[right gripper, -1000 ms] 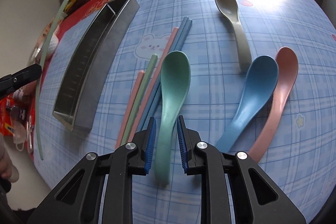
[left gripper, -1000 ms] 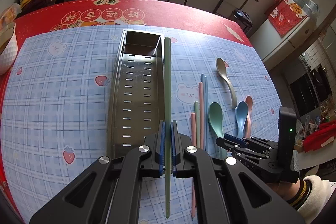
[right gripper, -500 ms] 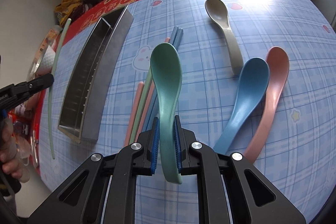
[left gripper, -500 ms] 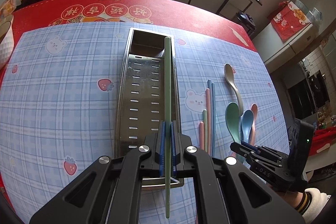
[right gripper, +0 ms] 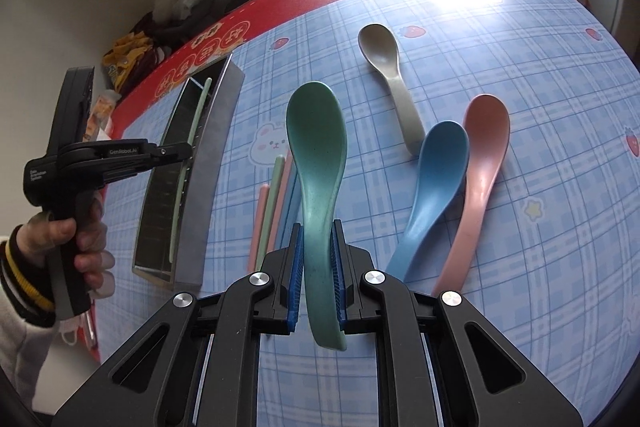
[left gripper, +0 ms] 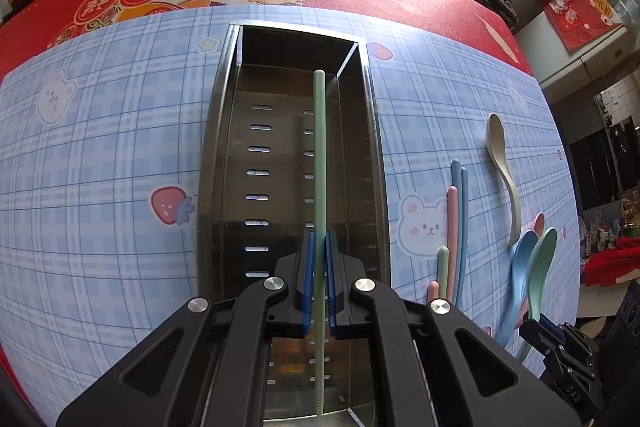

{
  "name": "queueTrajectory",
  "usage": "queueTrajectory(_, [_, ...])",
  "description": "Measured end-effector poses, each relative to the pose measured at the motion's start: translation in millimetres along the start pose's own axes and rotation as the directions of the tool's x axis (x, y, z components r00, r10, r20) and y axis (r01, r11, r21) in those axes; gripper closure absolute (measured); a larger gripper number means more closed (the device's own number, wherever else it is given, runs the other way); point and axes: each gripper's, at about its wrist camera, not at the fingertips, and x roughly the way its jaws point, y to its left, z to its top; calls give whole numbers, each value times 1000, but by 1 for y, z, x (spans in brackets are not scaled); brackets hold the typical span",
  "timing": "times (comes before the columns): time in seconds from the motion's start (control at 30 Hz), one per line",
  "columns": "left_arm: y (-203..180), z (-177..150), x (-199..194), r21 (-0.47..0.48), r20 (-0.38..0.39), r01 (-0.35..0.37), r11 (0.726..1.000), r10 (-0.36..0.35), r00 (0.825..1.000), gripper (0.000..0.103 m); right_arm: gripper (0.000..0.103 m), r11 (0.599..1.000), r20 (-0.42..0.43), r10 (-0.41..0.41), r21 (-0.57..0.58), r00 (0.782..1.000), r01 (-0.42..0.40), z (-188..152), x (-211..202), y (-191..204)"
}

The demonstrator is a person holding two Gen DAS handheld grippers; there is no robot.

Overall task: Organize utensils
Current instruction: 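Carry the green chopstick into the steel basket with the left tool while the right tool grasps the green spoon, then lower the green spoon into the steel basket and open the right tool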

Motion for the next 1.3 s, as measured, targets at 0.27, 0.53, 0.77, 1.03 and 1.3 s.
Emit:
queueTrajectory(0.27, [-5, -1, -1, 11, -1, 57, 998, -57, 998, 88, 90, 1000, 7, -4, 26, 1000, 4, 0, -3, -5])
queueTrajectory(0.53, [3, -16, -55, 59, 140, 13, 998, -21, 990, 63, 90, 1000, -13, 13, 2, 1000, -13, 16, 4, 20])
queueTrajectory(0.77, [39, -39, -92, 51, 234, -99, 994, 84, 969, 41, 90, 996, -49, 32, -77, 998, -36, 40, 27, 79])
queueTrajectory(1.03, [95, -63, -119, -92, 293, -181, 979, 201, 935, 12, 90, 990, -104, 10, -140, 995, -25, 82, 81, 154])
queueTrajectory(1.3, [132, -92, -133, -207, 297, -185, 961, 242, 924, 11, 90, 990, -149, -74, -132, 986, 54, 103, 131, 187])
